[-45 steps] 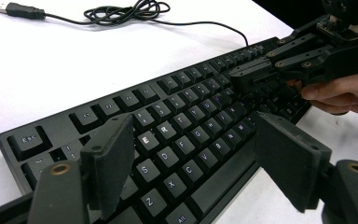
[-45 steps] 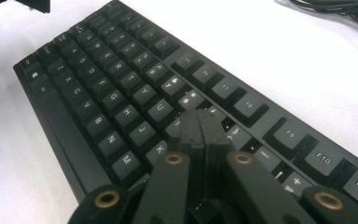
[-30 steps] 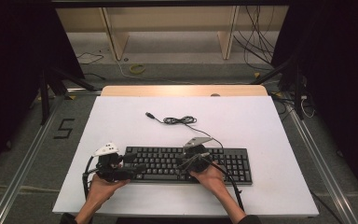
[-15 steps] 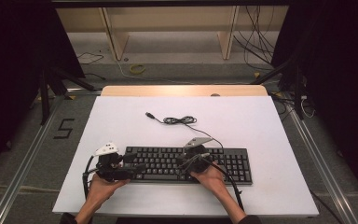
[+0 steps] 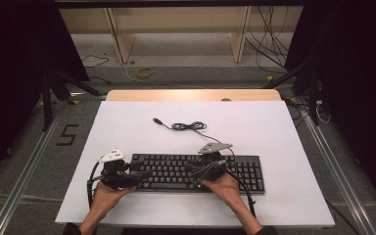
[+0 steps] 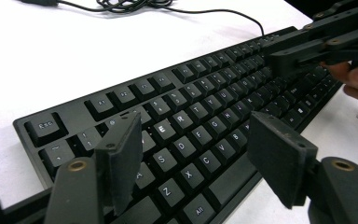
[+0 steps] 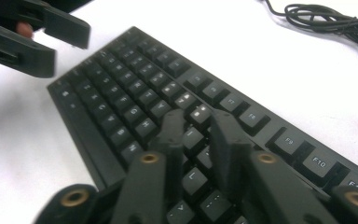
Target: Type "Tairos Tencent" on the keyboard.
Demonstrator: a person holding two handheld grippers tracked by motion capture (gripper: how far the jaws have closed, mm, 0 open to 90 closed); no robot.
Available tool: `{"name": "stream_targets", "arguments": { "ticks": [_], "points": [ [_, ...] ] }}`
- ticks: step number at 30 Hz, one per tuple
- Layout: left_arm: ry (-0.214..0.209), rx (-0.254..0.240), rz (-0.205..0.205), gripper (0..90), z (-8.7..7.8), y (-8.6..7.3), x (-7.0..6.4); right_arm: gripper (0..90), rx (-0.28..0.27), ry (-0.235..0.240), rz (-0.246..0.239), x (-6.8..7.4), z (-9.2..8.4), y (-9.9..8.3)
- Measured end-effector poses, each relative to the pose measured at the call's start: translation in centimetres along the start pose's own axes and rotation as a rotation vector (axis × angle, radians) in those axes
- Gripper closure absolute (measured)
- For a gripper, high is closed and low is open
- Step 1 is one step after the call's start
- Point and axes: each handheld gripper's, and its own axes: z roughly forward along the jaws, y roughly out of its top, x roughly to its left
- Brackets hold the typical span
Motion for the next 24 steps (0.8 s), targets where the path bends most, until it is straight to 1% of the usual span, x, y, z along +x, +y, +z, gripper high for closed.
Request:
{"name": "stream_targets", "arguments": {
  "ticks": [1, 2, 3, 4, 6, 10, 14, 19, 24],
  "points": [
    [0.002, 0.001, -0.001, 37.1, 0.0, 0.0, 0.0, 67.8, -0.003, 0.010, 0.004, 0.1, -0.3, 0.0],
    [0.006, 0.004, 0.000, 37.4, 0.0, 0.0, 0.0, 67.8, -0.003, 0.010, 0.004, 0.1, -0.3, 0.0],
    [0.010, 0.006, 0.001, 38.1, 0.0, 0.0, 0.1, 63.3, -0.004, 0.020, 0.002, 0.2, -0.4, 0.0],
    [0.013, 0.008, 0.001, 38.1, 0.1, 0.0, 0.1, 63.3, -0.004, 0.020, 0.002, 0.2, -0.4, 0.0],
    [0.017, 0.009, 0.000, 39.6, 0.0, 0.0, 0.1, 57.9, -0.008, 0.027, 0.004, 0.4, -0.6, 0.0],
    [0.021, 0.009, 0.003, 43.4, 0.0, 0.0, 0.2, 51.7, -0.020, 0.039, 0.010, 0.6, -0.9, 0.0],
    [0.022, 0.014, 0.001, 46.6, 0.1, 0.0, 0.3, 43.7, -0.023, 0.034, 0.015, 0.7, -1.0, 0.0],
    [0.024, 0.018, 0.006, 48.5, 0.2, 0.0, 0.3, 40.6, -0.021, 0.034, 0.013, 0.7, -1.1, -0.1],
    [0.030, 0.031, 0.008, 52.2, 0.4, 0.1, 0.3, 38.7, -0.029, 0.038, 0.014, 0.8, -1.3, 0.0]
  ]
}}
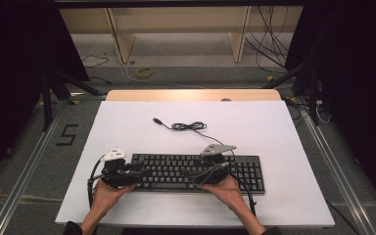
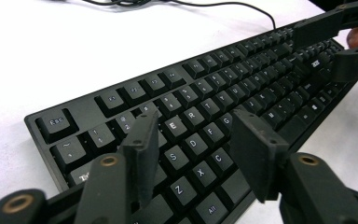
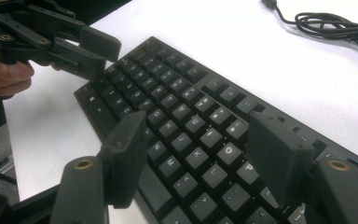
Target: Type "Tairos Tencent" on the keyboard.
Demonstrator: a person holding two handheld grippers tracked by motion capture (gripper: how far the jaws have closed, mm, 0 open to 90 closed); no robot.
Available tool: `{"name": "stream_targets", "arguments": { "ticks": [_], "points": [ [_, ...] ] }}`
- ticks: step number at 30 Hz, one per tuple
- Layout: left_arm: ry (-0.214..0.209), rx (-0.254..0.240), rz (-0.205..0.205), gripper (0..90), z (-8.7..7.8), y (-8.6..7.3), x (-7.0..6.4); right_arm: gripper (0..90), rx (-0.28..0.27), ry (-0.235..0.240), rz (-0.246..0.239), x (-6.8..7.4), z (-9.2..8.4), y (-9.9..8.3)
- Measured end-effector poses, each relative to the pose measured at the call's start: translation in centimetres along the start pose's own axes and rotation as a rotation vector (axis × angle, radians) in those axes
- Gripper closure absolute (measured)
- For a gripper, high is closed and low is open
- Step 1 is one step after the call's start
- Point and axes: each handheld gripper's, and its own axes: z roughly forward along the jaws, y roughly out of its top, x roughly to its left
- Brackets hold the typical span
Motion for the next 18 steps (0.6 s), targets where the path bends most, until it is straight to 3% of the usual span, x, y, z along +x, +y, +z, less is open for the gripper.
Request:
{"name": "stream_targets", "arguments": {
  "ticks": [4, 13, 18],
  "points": [
    [0.011, 0.012, 0.011, 58.4, 0.2, 0.1, 0.0, 37.2, -0.002, 0.002, -0.004, 0.1, -0.1, 0.0],
    [0.018, 0.049, 0.040, 81.8, 0.7, 0.2, 0.0, 36.0, -0.008, 0.011, -0.012, 0.6, -0.4, 0.0],
    [0.017, 0.073, 0.055, 87.7, 1.1, 0.2, -0.1, 35.5, -0.014, 0.014, -0.015, 0.7, -0.5, -0.1]
  ]
}}
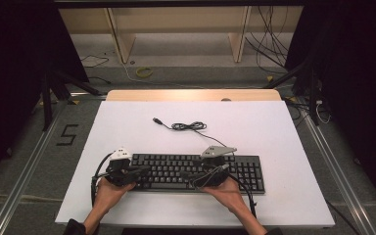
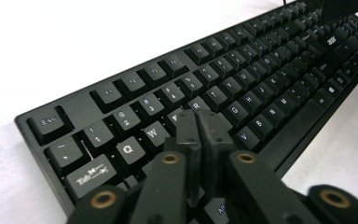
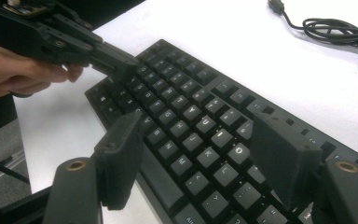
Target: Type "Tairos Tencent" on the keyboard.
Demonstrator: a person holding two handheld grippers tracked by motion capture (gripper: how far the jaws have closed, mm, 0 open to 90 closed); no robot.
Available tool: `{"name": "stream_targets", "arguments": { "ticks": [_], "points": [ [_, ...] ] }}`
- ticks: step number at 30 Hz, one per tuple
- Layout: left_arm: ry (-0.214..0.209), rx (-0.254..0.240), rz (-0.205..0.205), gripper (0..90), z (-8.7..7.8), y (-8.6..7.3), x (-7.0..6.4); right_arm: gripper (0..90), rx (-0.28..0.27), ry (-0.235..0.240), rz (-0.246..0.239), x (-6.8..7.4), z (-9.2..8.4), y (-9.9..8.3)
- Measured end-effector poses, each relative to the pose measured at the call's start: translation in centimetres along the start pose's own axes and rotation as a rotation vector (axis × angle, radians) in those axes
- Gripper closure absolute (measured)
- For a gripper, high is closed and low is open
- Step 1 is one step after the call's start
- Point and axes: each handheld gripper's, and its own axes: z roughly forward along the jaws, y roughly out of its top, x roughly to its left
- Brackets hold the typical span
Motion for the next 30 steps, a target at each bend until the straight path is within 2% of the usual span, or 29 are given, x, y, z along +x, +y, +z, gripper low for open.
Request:
{"name": "stream_targets", "arguments": {
  "ticks": [16, 20, 30],
  "points": [
    [-0.001, 0.063, 0.005, 89.1, 0.9, 0.1, -0.1, 34.2, 0.005, 0.022, -0.017, 0.8, 0.2, -0.2],
    [0.000, 0.068, -0.009, 89.1, 1.1, 0.1, 0.0, 34.2, 0.008, 0.022, -0.018, 0.8, 0.2, -0.2],
    [0.005, 0.080, -0.007, 89.1, 1.2, 0.1, 0.0, 34.2, 0.008, 0.021, -0.017, 0.7, 0.2, -0.2]
  ]
}}
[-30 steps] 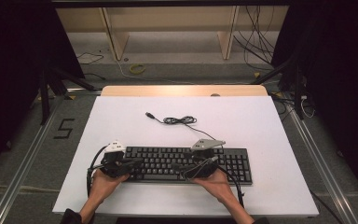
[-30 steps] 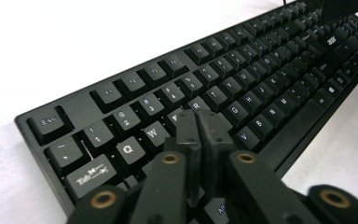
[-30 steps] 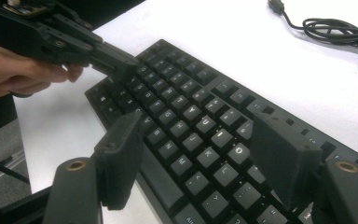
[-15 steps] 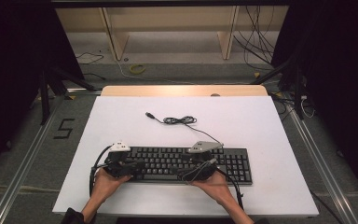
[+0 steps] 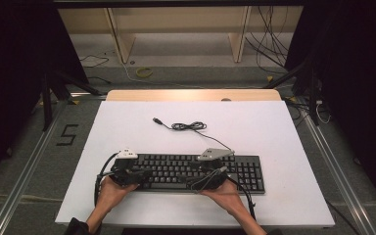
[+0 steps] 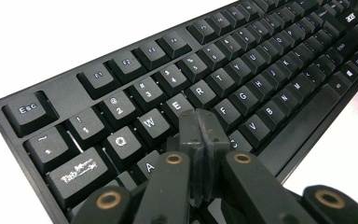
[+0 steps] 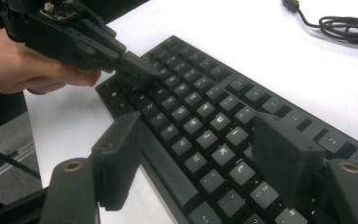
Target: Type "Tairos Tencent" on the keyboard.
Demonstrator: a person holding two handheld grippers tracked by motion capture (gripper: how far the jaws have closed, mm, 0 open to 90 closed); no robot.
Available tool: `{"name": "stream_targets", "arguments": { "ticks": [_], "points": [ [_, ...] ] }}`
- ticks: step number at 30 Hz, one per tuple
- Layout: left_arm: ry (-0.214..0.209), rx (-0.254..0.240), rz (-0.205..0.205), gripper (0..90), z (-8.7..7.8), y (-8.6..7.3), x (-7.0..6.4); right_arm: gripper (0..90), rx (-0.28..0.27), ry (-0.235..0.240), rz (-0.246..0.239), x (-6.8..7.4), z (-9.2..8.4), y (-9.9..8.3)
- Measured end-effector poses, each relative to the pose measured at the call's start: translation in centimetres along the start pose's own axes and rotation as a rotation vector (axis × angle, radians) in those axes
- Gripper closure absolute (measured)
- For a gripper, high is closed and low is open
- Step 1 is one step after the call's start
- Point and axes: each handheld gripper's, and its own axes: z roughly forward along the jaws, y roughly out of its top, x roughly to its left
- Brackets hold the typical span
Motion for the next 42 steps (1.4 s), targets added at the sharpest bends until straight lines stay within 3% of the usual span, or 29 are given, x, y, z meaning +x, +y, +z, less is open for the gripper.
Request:
{"name": "stream_targets", "arguments": {
  "ticks": [6, 13, 22, 23, 25, 33, 42],
  "points": [
    [0.001, 0.003, -0.026, 89.3, 0.3, -0.2, 0.3, 34.2, -0.003, 0.002, 0.003, 0.0, 0.0, 0.0],
    [-0.002, -0.010, -0.026, 88.9, 0.0, -0.1, 0.1, 34.2, -0.003, 0.001, 0.002, 0.0, 0.0, 0.0],
    [-0.033, -0.075, -0.045, 69.4, -1.0, 0.2, -0.3, 34.4, -0.005, -0.001, 0.001, 0.1, 0.0, 0.0],
    [-0.032, -0.080, -0.048, 61.0, -1.1, 0.2, -0.3, 34.5, -0.005, 0.000, -0.001, 0.1, 0.1, 0.0],
    [-0.033, -0.085, -0.056, 54.5, -1.2, 0.3, -0.3, 34.5, -0.005, 0.002, -0.004, 0.1, 0.1, 0.0],
    [-0.060, -0.150, -0.061, 44.6, -1.8, 0.3, -0.1, 35.0, -0.006, 0.007, -0.008, 0.3, 0.3, 0.0],
    [-0.069, -0.181, -0.067, 39.1, -2.3, 0.3, -0.2, 35.1, -0.002, 0.013, -0.015, 0.5, 0.5, 0.0]
  ]
}}
